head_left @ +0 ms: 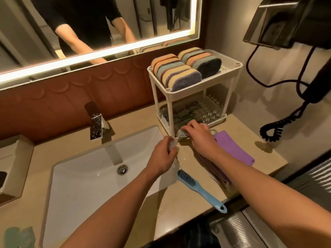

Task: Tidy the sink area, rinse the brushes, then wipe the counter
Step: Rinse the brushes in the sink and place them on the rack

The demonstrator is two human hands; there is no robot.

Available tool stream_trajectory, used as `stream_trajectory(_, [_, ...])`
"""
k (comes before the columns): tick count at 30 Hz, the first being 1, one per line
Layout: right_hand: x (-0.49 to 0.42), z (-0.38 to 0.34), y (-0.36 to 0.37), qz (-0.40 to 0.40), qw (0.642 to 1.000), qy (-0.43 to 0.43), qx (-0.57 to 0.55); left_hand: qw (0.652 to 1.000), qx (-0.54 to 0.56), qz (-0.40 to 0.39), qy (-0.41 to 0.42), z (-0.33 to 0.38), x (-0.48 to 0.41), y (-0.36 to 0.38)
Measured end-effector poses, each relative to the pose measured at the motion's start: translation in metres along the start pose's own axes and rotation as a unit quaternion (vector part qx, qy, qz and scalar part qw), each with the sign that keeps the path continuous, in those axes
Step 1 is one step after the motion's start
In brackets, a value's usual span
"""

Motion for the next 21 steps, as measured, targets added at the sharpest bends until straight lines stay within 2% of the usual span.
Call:
stream_trajectory(7, [-0.033, 0.037, 0.018, 0.009, 1.000, 0.009, 0.012, 0.998, -0.012, -0.051, 0.046, 0.015, -0.034, 0.039])
stream_trajectory(9, [-0.039, 0.037, 0.019, 0.016, 1.000, 0.011, 0.018, 0.997, -0.017, -0.046, 0.053, 0.019, -0.040, 0.042])
stream_trajectory(13, [-0.073, 0.053, 0.033, -0.027, 0.997, -0.008, 0.066, 0.999, -0.028, -0.028, 0.025, 0.014, -0.069, 0.060])
stream_trajectory(18, [-0.104, 0.078, 0.068, -0.073, 0.997, -0.001, -0.032, 1.000, -0.030, -0.001, -0.005, 0.002, -0.098, 0.076])
stream_trajectory(21, [-0.117, 0.088, 0.081, -0.008, 1.000, -0.027, 0.004, 0.998, -0.017, 0.036, -0.043, 0.002, -0.108, 0.084])
Point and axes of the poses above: each hand's wrist, its own x-axis away from the middle knuckle, its own y-axis out of the palm, z = x × y, the point moved 1 cm from there along -x, towards the middle knuckle, and after that the axes turned 15 degrees about x, right-handed, at the moved point
